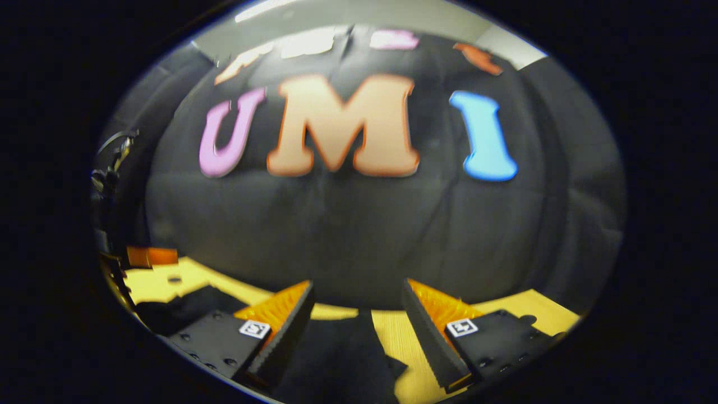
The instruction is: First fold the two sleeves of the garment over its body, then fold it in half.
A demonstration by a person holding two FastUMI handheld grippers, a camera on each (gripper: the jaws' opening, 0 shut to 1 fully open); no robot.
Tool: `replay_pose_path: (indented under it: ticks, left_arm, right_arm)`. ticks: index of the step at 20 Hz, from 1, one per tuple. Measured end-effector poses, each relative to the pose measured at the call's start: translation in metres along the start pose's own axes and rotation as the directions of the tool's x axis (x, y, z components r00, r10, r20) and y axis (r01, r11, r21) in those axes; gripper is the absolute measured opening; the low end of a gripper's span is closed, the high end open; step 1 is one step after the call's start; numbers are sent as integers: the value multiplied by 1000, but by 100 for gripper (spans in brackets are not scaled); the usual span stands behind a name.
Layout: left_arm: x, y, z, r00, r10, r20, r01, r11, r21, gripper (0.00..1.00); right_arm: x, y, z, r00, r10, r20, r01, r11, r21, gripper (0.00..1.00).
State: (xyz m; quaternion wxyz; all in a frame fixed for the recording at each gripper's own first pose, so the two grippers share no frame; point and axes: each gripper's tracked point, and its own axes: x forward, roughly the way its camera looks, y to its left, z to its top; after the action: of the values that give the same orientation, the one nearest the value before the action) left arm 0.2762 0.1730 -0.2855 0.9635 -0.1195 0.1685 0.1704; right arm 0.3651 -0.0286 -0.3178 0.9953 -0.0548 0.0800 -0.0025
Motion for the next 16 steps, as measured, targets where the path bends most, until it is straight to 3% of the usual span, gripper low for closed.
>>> replay_pose_path:
  ticks: [2, 3, 4, 5, 7, 8, 10, 11, 12, 14, 16]
  left_arm:
    - [-34, -5, 41, 981, -49, 187, 43, 998, 36, 98]
    - [-49, -4, 47, 972, -75, 224, 51, 993, 111, 92]
    - [-60, 4, 46, 972, -77, 224, 40, 986, 164, 100]
    - [-66, 5, 40, 974, -84, 208, 45, 982, 185, 92]
    - [-79, 4, 8, 992, -93, 81, 79, 984, 161, 97]
    - [-88, 9, -5, 995, -88, 52, 79, 983, 163, 94]
    - [-105, 12, -7, 993, -100, 63, 89, 982, 169, 97]
    - [-114, 13, -4, 992, -104, 67, 91, 979, 181, 92]
    - [-122, 12, 0, 992, -106, 65, 92, 978, 186, 96]
    - [-136, 9, 14, 991, -106, 80, 91, 980, 176, 92]
    - [-153, 5, 27, 987, -122, 107, 106, 983, 150, 96]
  right_arm:
    - [-10, 3, 14, 996, 22, 84, -25, 999, 44, 98]
    - [-4, 0, 9, 994, 17, 109, -23, 998, 53, 98]
    - [2, -6, -1, 994, 7, 106, -12, 999, 52, 100]
    - [9, -7, -19, 998, 1, 61, -6, 997, 75, 97]
    - [2, -9, -65, 992, 3, -126, 19, 985, 173, 98]
    - [-16, -15, -79, 987, -8, -161, 39, 981, 191, 99]
    - [-34, -33, -71, 989, -77, -126, 95, 986, 139, 99]
    - [-43, -39, -62, 989, -99, -107, 110, 988, 110, 96]
    - [-54, -36, -54, 991, -97, -95, 105, 991, 87, 94]
    - [-79, -30, -36, 993, -75, -87, 82, 993, 86, 97]
    - [-96, -29, -19, 995, -76, -63, 81, 994, 76, 97]
